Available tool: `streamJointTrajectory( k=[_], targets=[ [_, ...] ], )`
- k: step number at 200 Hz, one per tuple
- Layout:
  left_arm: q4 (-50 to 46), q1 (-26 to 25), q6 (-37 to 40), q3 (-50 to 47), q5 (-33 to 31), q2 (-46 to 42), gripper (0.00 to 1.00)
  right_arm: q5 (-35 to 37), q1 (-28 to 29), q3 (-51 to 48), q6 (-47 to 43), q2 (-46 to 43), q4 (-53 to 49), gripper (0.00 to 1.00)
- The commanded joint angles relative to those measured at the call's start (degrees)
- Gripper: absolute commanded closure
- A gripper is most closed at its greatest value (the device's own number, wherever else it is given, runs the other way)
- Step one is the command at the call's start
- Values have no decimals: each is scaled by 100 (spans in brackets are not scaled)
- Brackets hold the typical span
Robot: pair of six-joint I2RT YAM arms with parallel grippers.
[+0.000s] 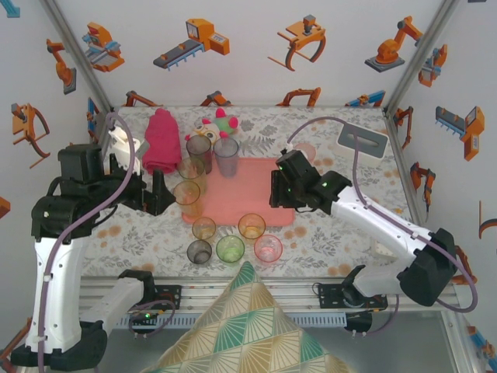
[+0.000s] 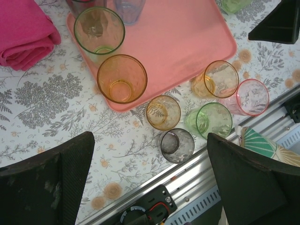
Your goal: Place the glasses into the tray
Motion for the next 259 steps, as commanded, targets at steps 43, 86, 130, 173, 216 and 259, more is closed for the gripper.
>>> streamJointTrajectory(
  k=[43, 86, 130, 173, 216, 259],
  targets=[
    [-37, 329, -228, -143, 435, 24, 3, -618, 102, -25, -369, 342, 523, 52],
    [-40, 392, -267, -28, 486, 199, 3, -812, 296, -96, -552, 448, 467, 52],
    [28, 497, -318, 63, 548, 384, 3, -469, 556, -42, -715, 623, 7, 52],
    [49, 605, -329, 19, 547, 383, 3, -488, 582, -143, -728, 741, 87, 52],
    [44, 629, -363, 63, 563, 448, 3, -540, 607, -177, -730, 892, 229, 55],
    [49, 640, -377, 120, 600, 457, 3, -471, 662, -76, -787, 1069, 196, 57]
  ],
)
